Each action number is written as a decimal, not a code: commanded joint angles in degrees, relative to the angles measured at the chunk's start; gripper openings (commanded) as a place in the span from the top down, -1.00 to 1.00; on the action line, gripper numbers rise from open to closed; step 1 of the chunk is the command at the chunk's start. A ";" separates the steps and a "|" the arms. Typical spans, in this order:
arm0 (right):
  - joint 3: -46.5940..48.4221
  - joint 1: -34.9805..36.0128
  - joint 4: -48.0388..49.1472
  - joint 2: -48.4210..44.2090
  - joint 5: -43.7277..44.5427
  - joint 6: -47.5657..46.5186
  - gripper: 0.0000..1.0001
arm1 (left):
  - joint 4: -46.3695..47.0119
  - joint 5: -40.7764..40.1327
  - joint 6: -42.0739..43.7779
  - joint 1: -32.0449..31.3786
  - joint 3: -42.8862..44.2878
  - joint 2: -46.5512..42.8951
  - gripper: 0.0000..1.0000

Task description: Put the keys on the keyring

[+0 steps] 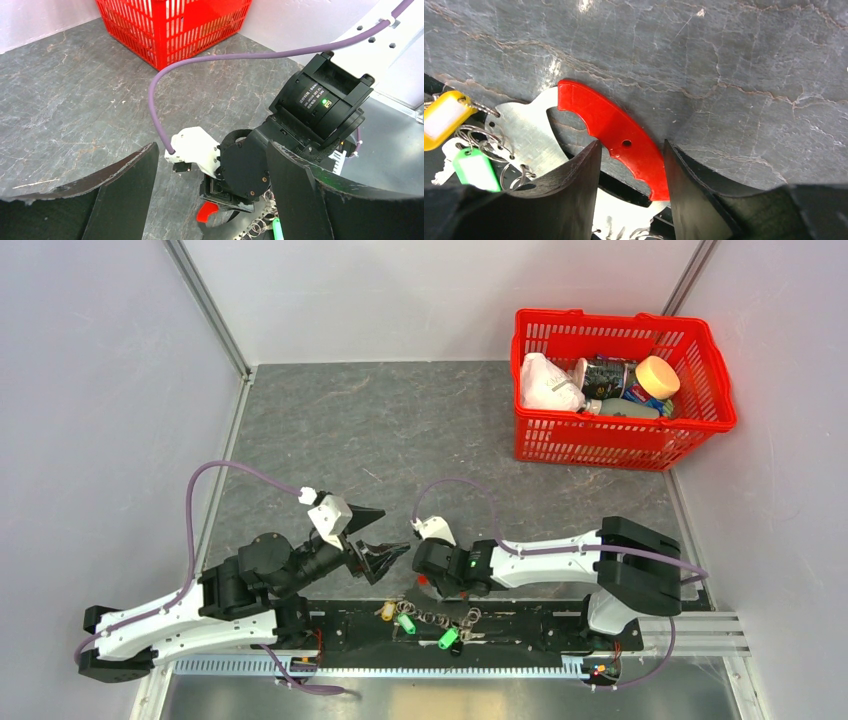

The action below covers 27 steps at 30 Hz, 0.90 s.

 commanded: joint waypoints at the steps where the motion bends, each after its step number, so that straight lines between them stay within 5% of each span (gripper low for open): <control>1: 0.64 0.35 -1.54 3.44 2.51 1.75 -0.07 | 0.46 -1.50 -0.61 -0.12 -0.03 -0.64 -0.71; 6: 0.91 0.36 -2.49 3.88 4.42 2.03 0.25 | 0.37 -1.73 -0.60 -0.11 -0.01 -0.74 -0.71; 12: 0.32 0.18 -2.69 2.83 6.39 2.67 1.00 | 0.50 -1.99 -0.51 -0.11 -0.12 -0.50 -0.72; 25: 3.51 -0.04 -9.89 -9.82 13.47 -0.49 1.00 | 0.72 -2.52 -0.34 -0.11 -0.03 -0.26 -0.72; 27: 3.63 -0.30 -10.77 -11.89 14.23 -0.08 0.73 | 0.72 -2.52 -0.30 -0.11 0.02 -0.17 -0.72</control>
